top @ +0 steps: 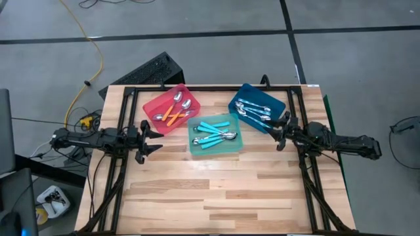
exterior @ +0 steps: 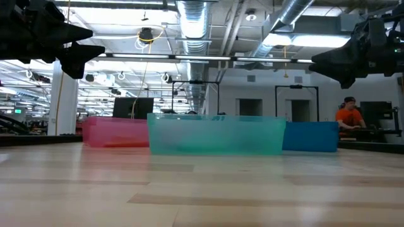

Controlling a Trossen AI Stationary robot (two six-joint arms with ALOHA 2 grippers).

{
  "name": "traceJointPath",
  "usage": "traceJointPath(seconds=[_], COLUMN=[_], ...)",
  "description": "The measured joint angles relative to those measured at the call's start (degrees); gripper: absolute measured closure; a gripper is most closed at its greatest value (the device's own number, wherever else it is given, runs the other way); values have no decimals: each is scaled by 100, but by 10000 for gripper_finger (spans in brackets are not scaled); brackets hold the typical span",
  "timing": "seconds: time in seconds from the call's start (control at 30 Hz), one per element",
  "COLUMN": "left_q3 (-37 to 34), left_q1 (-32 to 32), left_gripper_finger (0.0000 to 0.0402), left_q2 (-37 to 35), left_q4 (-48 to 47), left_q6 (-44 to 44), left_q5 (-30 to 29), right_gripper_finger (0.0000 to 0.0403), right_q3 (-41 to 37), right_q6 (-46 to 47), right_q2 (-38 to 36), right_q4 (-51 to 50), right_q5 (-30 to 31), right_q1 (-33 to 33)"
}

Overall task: Sort silverware by color (type)
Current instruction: Return to Home Position

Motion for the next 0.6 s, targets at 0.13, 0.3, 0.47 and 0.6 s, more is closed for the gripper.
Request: traceJointPath(seconds=[0.13,0.3,0.47,0.6], left_q3=[-2,-4,-8,-11], left_q1=[0,0,0,0], left_gripper_finger=[187,187,187,187], left_q2=[0,0,0,0], left_q4=[0,2,2,4], left_q6=[121,262,266,266], left_q5=[-2,-4,-7,-7], right_gripper_finger=[214,214,214,214], right_q3=[-2,-4,-4,-4], right_q6=[-212,-341,-341,-341], right_q2=[0,44,65,66], right_q4=[-7,-29,-44,-44], right_q5=[0,2,2,2], right_q1=[0,-2,-2,-2])
